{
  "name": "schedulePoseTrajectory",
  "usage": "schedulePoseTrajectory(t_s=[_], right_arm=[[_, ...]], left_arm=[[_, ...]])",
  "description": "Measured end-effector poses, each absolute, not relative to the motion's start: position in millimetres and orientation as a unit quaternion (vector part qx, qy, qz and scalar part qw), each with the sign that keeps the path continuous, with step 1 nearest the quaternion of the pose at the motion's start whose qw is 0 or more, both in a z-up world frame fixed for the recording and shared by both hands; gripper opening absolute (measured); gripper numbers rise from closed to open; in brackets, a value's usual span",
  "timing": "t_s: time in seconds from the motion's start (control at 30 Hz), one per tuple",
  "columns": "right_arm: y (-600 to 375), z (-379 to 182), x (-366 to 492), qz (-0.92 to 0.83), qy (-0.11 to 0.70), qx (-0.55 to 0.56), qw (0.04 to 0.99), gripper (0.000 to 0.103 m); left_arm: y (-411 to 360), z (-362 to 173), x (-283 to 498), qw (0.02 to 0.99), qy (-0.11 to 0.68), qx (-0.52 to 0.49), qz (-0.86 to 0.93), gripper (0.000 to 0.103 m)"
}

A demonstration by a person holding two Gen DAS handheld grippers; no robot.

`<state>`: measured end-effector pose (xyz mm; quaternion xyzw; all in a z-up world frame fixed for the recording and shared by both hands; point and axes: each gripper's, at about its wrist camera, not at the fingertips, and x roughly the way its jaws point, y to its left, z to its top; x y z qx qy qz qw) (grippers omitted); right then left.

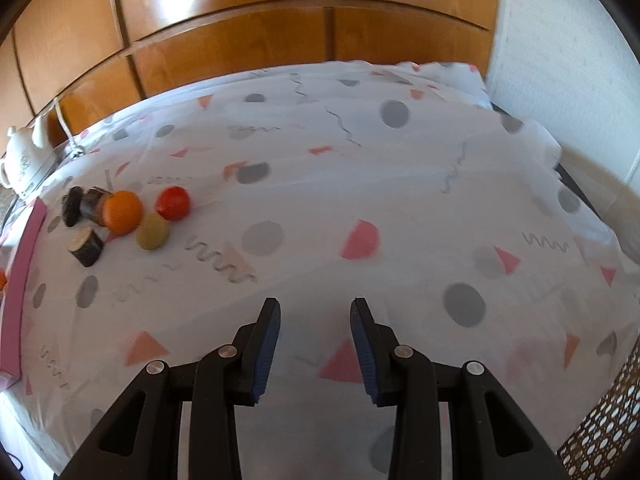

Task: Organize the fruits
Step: 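Reach the right tool to the red tomato and grasp it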

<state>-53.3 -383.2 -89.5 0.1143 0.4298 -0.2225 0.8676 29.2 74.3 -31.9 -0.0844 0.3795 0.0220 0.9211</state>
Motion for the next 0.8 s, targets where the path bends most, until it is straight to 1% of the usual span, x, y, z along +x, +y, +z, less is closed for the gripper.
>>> schedulePoseTrajectory(t_s=[0.23, 0.53, 0.8], right_arm=[[-370, -80, -23, -0.172, 0.43, 0.119, 0.878, 0.037], [-358, -66, 36, -0.122, 0.426, 0.125, 0.888, 0.037], [-350, -82, 80, -0.105, 0.461, 0.117, 0.873, 0.037]], left_arm=[[76, -27, 23, 0.925, 0.369, -0.086, 0.022, 0.103], [81, -27, 18, 0.927, 0.363, -0.092, 0.033, 0.103], [89, -27, 15, 0.925, 0.361, -0.11, 0.049, 0.103]])
